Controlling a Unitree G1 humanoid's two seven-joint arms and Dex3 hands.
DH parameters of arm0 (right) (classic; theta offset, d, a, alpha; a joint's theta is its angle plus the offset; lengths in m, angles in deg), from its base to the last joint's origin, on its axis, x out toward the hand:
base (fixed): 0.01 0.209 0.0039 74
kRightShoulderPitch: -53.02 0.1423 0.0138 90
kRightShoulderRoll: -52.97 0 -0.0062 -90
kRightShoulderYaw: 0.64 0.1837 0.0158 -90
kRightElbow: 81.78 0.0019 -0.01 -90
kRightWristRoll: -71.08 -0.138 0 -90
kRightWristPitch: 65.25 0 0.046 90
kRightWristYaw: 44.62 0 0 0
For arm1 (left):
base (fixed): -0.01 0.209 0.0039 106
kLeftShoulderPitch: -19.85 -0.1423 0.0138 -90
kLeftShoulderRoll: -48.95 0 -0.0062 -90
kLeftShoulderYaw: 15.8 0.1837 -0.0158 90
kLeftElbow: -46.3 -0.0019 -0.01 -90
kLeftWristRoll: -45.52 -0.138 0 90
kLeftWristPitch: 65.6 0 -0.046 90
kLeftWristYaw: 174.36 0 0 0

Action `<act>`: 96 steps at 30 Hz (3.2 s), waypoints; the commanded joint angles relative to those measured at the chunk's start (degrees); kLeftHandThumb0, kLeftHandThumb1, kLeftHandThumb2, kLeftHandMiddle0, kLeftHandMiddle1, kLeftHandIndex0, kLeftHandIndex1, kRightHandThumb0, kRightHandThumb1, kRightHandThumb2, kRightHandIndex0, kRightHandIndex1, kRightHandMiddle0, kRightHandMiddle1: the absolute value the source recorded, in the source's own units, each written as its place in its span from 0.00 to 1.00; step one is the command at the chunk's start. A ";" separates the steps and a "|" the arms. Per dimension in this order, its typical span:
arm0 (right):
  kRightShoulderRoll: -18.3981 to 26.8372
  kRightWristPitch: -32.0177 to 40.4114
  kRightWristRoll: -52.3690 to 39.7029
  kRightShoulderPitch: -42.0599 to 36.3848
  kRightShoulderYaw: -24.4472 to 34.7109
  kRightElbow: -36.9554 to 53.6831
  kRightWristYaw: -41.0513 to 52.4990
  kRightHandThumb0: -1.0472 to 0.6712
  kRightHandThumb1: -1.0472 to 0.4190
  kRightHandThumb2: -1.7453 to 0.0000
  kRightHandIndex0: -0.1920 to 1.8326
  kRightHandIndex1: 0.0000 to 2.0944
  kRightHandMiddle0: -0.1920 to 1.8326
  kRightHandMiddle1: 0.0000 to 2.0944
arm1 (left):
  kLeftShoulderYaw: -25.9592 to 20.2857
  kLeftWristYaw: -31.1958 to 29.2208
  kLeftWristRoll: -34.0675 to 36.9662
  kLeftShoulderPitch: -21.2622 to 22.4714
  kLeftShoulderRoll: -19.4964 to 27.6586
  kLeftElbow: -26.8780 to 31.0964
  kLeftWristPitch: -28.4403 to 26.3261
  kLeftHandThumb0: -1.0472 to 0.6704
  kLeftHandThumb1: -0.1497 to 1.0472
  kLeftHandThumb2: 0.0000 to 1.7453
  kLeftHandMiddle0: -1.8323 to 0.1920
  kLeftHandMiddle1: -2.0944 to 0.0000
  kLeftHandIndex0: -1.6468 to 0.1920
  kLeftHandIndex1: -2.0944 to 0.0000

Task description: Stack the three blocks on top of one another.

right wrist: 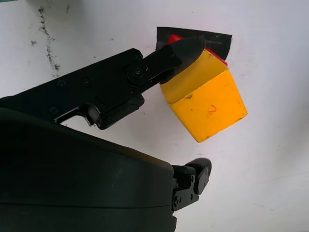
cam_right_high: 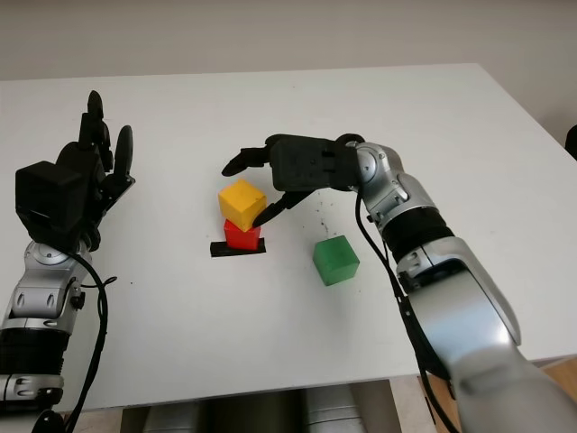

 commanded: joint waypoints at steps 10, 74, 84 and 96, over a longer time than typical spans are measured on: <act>6.66 1.83 -5.31 -0.82 6.50 10.98 1.43 0.13 0.10 0.96 0.01 0.01 0.01 0.04 | 0.18 0.25 -0.84 -0.18 -0.13 0.79 -0.05 0.11 1.00 0.39 1.00 1.00 1.00 1.00; 25.90 -9.12 16.09 -43.44 11.24 47.48 -22.68 0.19 0.09 0.97 0.10 0.03 0.31 0.05 | -1.13 -1.92 -0.31 -0.34 0.94 1.50 -0.34 0.14 1.00 0.38 1.00 1.00 1.00 0.99; 25.75 -10.43 17.83 -42.49 9.57 45.51 -24.36 0.22 0.09 0.97 0.12 0.03 0.34 0.08 | -1.38 -2.17 0.25 -0.37 0.92 1.97 -0.70 0.14 1.00 0.38 1.00 1.00 1.00 0.99; 24.70 -11.57 16.83 -41.76 8.82 42.71 -25.12 0.26 0.08 0.97 0.18 0.03 0.21 0.54 | -1.33 -2.26 -0.09 -0.33 1.25 1.64 -0.25 0.14 1.00 0.38 1.00 1.00 1.00 1.00</act>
